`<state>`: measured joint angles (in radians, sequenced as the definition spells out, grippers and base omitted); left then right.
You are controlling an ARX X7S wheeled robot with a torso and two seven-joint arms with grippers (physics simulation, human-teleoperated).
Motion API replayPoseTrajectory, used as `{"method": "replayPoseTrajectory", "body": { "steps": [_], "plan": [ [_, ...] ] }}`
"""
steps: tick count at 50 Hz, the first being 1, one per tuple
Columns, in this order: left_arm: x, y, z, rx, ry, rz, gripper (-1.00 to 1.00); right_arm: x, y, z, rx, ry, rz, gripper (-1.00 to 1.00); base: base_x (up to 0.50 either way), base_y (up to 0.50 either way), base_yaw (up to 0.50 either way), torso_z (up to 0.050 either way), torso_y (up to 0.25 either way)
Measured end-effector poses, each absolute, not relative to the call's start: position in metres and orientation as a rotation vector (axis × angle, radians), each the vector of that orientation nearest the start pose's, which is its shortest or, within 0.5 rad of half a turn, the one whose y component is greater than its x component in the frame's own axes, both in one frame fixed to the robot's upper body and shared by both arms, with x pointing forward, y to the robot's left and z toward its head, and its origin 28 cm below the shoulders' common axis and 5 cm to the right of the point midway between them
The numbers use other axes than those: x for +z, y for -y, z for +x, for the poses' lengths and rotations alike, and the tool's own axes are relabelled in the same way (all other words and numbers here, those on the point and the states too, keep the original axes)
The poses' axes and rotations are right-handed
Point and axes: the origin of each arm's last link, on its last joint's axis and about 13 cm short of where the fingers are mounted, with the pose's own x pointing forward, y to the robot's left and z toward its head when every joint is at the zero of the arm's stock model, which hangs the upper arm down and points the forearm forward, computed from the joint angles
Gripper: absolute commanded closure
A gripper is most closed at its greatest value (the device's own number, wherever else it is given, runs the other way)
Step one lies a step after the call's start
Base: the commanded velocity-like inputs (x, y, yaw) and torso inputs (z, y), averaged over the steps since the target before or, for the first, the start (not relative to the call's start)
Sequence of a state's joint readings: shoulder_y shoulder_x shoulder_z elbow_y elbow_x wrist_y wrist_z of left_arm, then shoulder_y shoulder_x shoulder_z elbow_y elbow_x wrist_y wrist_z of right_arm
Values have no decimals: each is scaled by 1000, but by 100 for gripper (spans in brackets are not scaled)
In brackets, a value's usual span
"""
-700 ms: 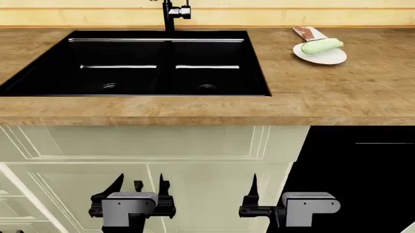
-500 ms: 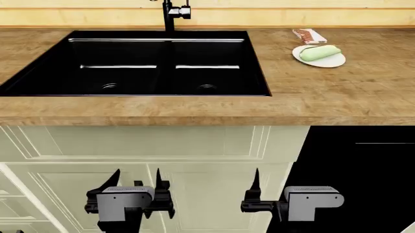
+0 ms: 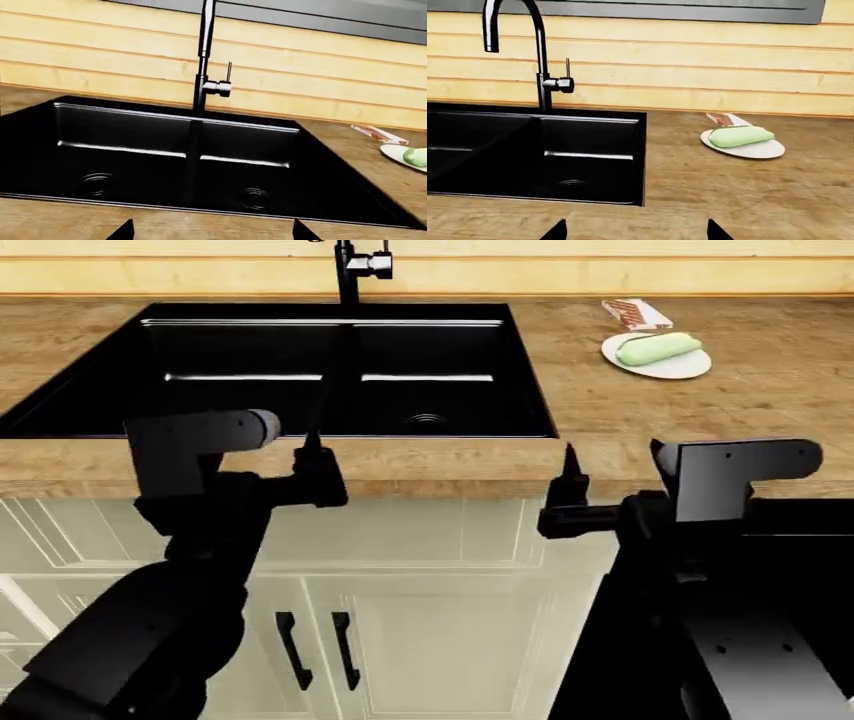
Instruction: Pick the corn from the counter and place it in the sink. Then turn on the sink faucet.
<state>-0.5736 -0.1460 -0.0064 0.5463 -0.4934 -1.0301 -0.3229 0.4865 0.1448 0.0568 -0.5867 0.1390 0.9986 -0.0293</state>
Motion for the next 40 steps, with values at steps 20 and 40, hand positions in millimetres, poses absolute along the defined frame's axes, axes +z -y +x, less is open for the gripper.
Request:
{"method": "replayPoseTrajectory", "body": {
  "steps": [20,40],
  "plan": [
    [292,-237,230,-6,71,45,-100,286,148,259,25,164,-47,-100,0,0,0,0,0],
    [385,-263,201,76,200,85,-100,386,154,248,28,214,-105,-100,40,0,0,20,0]
  ]
}}
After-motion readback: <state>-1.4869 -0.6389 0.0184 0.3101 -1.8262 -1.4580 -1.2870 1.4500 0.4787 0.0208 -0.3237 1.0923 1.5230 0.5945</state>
